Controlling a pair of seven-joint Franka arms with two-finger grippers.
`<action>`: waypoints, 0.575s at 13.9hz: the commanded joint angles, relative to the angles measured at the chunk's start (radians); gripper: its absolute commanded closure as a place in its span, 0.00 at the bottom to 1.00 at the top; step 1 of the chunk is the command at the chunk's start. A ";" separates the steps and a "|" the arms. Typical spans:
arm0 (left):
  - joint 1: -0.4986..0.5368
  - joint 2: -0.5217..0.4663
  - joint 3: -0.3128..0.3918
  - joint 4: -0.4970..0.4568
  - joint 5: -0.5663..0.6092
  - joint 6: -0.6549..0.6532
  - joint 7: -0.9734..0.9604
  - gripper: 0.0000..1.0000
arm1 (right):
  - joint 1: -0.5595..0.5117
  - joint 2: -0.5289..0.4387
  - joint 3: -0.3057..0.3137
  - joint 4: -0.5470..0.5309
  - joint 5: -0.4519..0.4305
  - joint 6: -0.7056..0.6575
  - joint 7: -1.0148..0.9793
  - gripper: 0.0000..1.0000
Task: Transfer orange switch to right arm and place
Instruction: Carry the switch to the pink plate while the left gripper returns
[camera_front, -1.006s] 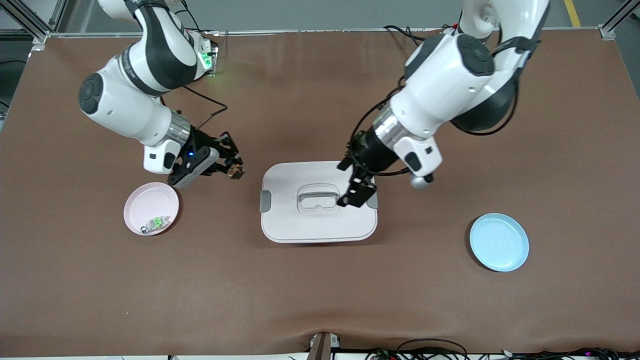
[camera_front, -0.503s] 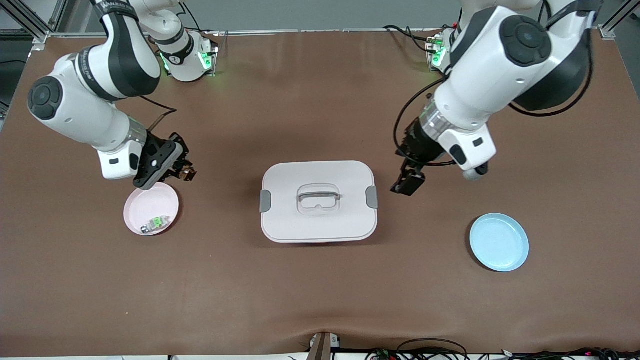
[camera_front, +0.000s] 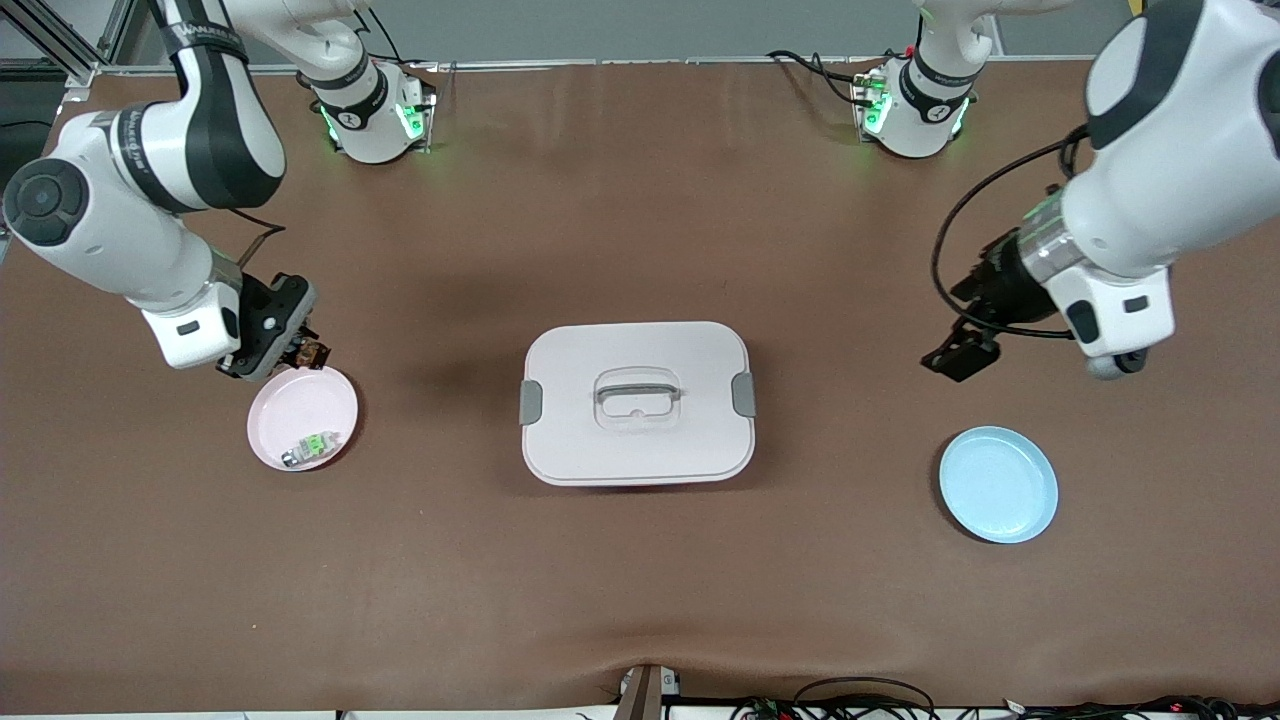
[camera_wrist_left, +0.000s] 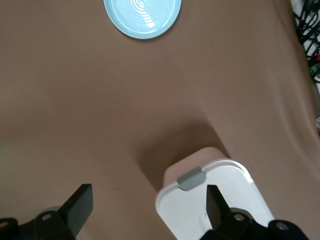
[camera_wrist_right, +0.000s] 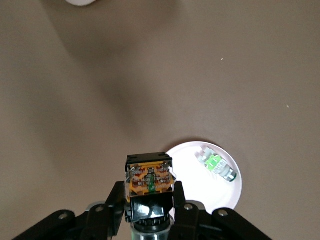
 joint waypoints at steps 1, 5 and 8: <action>0.093 -0.054 -0.008 -0.037 0.017 -0.067 0.188 0.00 | -0.037 -0.010 0.015 -0.047 -0.052 0.071 -0.077 1.00; 0.231 -0.129 -0.013 -0.092 0.016 -0.136 0.515 0.00 | -0.071 -0.004 0.015 -0.139 -0.080 0.226 -0.171 1.00; 0.279 -0.166 -0.012 -0.132 0.016 -0.150 0.713 0.00 | -0.091 0.014 0.015 -0.178 -0.087 0.318 -0.235 1.00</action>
